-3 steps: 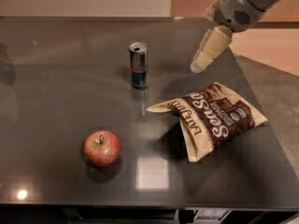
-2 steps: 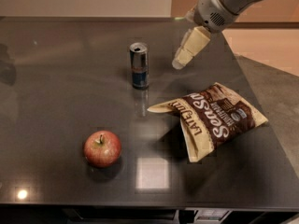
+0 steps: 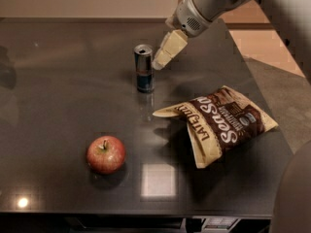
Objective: Knock redbull can over
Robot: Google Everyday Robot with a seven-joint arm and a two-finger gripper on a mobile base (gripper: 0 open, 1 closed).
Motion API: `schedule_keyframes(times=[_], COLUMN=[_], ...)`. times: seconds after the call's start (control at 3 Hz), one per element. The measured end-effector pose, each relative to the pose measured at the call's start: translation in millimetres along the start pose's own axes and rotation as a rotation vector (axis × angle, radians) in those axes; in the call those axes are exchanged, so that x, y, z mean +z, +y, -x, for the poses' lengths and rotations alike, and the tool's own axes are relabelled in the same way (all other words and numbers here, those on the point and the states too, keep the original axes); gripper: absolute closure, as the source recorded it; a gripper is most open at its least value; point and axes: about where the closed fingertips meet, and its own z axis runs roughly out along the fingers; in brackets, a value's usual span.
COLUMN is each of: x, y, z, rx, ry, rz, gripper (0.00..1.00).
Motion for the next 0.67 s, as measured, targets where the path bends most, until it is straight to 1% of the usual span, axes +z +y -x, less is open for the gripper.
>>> schedule_keyframes(times=[0.33,0.67], x=[24,43], y=[6,16], z=[14,21], rx=[-0.002,-0.004], ry=[-0.034,-0.041], rz=[0.048,0.091], gripper=[0.00,0.18])
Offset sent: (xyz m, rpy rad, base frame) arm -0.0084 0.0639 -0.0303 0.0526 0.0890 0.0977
